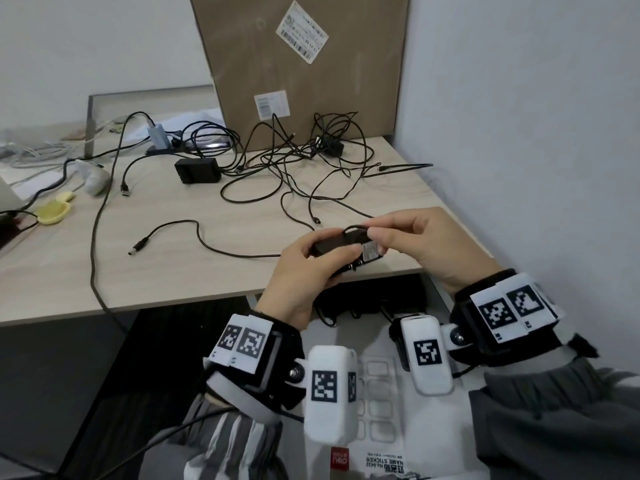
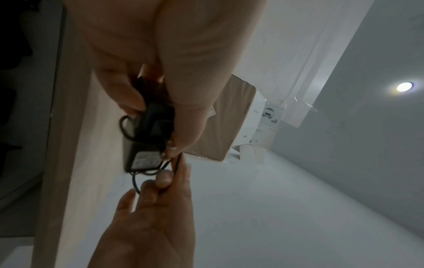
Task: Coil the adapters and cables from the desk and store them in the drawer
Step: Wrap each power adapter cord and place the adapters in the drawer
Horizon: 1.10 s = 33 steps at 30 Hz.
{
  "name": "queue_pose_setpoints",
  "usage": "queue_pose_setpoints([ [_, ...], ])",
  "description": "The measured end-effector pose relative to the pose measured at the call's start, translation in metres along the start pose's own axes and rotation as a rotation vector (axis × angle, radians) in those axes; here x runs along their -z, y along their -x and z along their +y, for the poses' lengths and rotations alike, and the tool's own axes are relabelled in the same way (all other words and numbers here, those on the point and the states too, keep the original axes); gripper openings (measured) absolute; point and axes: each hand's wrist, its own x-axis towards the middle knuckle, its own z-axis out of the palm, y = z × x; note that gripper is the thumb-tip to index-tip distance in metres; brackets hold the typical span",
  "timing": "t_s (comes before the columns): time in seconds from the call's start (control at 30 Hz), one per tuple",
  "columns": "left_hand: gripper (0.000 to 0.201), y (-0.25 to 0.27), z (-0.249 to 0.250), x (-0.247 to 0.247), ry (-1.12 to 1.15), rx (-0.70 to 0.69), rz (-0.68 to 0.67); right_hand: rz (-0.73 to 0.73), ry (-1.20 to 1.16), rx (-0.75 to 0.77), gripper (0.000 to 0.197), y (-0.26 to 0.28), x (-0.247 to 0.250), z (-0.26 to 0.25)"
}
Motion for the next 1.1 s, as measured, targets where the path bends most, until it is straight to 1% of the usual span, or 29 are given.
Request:
queue_pose_setpoints([
  [0.07,0.038,0.000,-0.001,-0.003,0.060,-0.072,0.070,-0.052,-0.021,0.024,0.022,0.001,-0.006,-0.001],
  [0.13,0.037,0.000,-0.002,-0.004,0.121,-0.121,0.127,-0.090,-0.008,0.039,0.026,0.002,-0.011,-0.002],
  [0.23,0.035,-0.001,-0.002,-0.004,0.227,-0.141,0.163,-0.120,0.003,0.050,0.031,0.001,-0.014,-0.002],
  [0.4,0.044,-0.001,-0.007,-0.008,0.311,-0.157,0.197,-0.139,-0.006,0.061,0.032,0.003,-0.019,-0.003],
  [0.5,0.044,-0.004,-0.009,-0.009,0.356,-0.174,0.217,-0.142,-0.037,0.052,0.028,0.002,-0.022,-0.002],
  [0.6,0.042,-0.007,-0.009,-0.008,0.415,-0.167,0.189,-0.127,-0.045,0.038,0.018,0.002,-0.023,0.000],
  [0.67,0.043,-0.008,-0.011,-0.005,0.483,-0.145,0.142,-0.108,-0.023,0.034,0.013,0.002,-0.023,0.000],
  [0.77,0.041,-0.008,-0.012,0.000,0.489,-0.100,0.062,-0.074,-0.023,0.033,0.016,0.001,-0.021,0.001],
  [1.1,0.022,-0.009,-0.007,0.001,0.534,-0.040,-0.038,-0.040,-0.004,0.013,0.017,-0.002,-0.020,0.007],
])
